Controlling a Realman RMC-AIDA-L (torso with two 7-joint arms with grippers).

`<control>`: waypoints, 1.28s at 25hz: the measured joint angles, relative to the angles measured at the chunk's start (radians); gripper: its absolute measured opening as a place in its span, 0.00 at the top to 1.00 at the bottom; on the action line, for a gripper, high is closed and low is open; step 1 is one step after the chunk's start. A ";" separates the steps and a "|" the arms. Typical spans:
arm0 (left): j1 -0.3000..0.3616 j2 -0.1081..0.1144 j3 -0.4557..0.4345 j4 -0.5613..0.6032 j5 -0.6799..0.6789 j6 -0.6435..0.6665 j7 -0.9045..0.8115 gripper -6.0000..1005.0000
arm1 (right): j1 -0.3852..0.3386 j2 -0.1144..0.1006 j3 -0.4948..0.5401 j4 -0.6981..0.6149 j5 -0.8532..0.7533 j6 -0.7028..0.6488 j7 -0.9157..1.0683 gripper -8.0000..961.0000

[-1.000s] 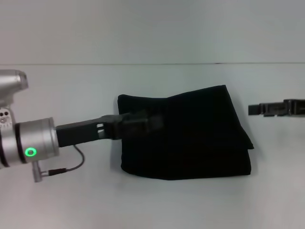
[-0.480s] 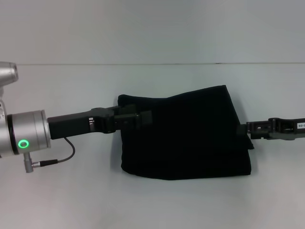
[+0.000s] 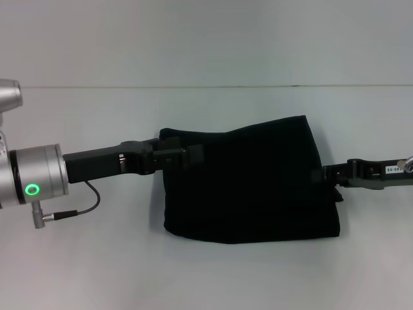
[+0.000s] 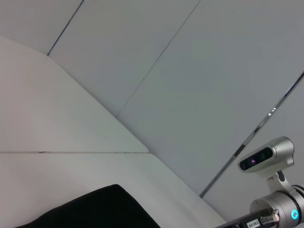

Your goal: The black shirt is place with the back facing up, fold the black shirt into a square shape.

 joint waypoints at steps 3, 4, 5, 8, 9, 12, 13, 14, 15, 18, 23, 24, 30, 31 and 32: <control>0.000 0.001 0.000 0.000 -0.001 -0.002 0.000 0.04 | -0.002 0.001 -0.001 0.000 0.000 0.006 0.001 0.43; -0.001 0.001 -0.001 0.001 -0.001 -0.003 0.000 0.04 | -0.004 0.001 -0.001 0.000 0.000 0.006 0.002 0.52; -0.001 0.002 -0.001 0.001 -0.001 -0.004 -0.001 0.04 | -0.006 0.001 0.000 0.000 0.001 0.006 0.001 0.60; -0.004 0.002 0.000 -0.001 -0.001 -0.014 -0.002 0.04 | -0.011 0.002 0.003 0.001 0.004 0.006 -0.003 0.72; -0.005 0.002 0.001 -0.002 -0.001 -0.017 -0.002 0.04 | -0.011 0.002 0.005 0.001 0.004 0.006 -0.004 0.74; -0.008 0.002 0.001 -0.006 -0.001 -0.022 -0.002 0.04 | -0.012 0.002 0.005 0.001 0.003 0.004 -0.007 0.80; -0.009 0.002 0.001 -0.007 -0.001 -0.024 -0.002 0.04 | -0.013 0.002 0.006 -0.001 0.003 0.000 -0.008 0.82; -0.009 0.002 0.001 -0.008 -0.001 -0.025 -0.002 0.04 | -0.014 0.002 0.006 -0.002 0.003 -0.002 -0.008 0.84; -0.010 0.002 0.002 -0.010 -0.002 -0.026 -0.002 0.04 | -0.016 0.002 0.008 -0.006 0.006 -0.009 -0.010 0.86; -0.011 0.002 0.002 -0.011 -0.007 -0.027 -0.002 0.04 | -0.026 -0.001 0.019 -0.022 0.013 -0.044 -0.021 0.91; -0.011 0.002 0.001 -0.012 -0.009 -0.027 -0.004 0.04 | -0.049 -0.008 0.075 -0.057 0.022 -0.149 -0.056 0.95; -0.011 0.001 0.001 -0.012 -0.009 -0.027 -0.005 0.04 | -0.053 -0.010 0.081 -0.064 0.023 -0.166 -0.059 0.95; -0.012 0.000 0.000 -0.015 -0.011 -0.026 -0.007 0.04 | -0.073 -0.013 0.078 -0.079 -0.002 -0.154 -0.026 0.94; -0.012 -0.001 -0.001 -0.015 -0.011 -0.026 -0.007 0.04 | -0.074 -0.012 0.078 -0.078 -0.013 -0.145 -0.022 0.94; -0.012 -0.001 -0.002 -0.015 -0.011 -0.026 -0.007 0.04 | -0.074 -0.011 0.077 -0.078 -0.029 -0.134 -0.019 0.93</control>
